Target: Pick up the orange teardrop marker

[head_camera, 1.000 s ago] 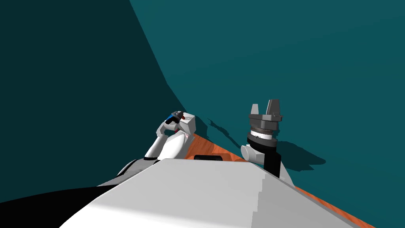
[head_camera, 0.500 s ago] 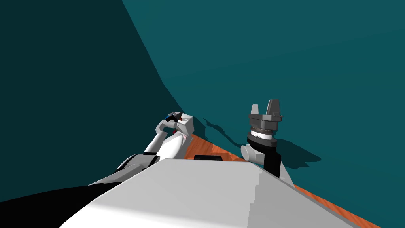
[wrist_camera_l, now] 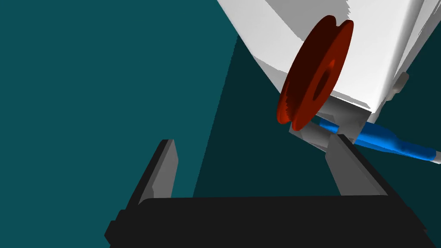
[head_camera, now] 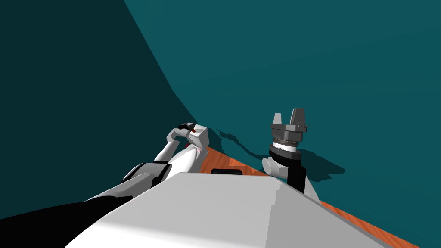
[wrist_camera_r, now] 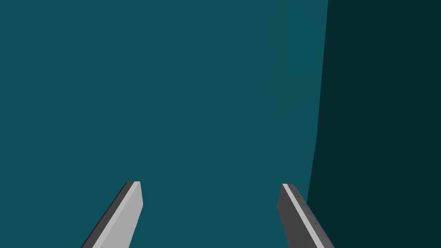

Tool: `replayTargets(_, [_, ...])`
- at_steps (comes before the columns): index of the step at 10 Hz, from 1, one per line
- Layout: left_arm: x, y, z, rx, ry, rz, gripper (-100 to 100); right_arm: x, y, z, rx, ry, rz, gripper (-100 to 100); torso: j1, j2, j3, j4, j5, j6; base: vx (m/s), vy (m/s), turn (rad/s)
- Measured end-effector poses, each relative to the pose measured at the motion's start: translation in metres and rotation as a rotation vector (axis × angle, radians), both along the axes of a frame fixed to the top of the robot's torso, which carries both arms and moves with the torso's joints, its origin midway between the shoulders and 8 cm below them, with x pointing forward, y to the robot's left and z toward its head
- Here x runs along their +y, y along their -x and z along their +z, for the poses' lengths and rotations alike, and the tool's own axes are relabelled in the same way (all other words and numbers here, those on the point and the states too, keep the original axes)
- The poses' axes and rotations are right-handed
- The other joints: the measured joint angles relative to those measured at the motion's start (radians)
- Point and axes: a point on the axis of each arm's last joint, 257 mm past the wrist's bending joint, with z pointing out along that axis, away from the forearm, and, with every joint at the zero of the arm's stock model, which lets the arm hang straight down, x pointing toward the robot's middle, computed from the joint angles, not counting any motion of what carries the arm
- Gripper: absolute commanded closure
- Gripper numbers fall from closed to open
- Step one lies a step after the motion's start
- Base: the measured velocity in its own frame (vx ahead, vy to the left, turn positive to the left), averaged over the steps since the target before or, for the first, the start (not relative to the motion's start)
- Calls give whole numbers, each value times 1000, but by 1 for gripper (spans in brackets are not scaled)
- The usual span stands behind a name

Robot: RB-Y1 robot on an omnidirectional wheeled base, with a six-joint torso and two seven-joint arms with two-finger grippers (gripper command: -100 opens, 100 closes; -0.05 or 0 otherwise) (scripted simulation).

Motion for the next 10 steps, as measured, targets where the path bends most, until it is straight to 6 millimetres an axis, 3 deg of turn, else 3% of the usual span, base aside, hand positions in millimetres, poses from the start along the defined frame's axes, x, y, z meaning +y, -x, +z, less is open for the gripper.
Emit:
replayTargets(4, [41, 11, -15, 124, -63, 71, -100, 0, 0, 0, 0, 0, 0, 0, -1, -1, -1, 0, 0, 0, 64, -66, -55])
replayTargets(6, [75, 23, -22, 202, -94, 120, -100, 0, 0, 0, 0, 0, 0, 0, -1, -2, -1, -1, 0, 0, 72, -66, -40])
replayTargets(10, [115, 49, -31, 309, -126, 189, -100, 0, 0, 0, 0, 0, 0, 0, 0, 0, 0, 0, 0, 0, 50, -42, -27])
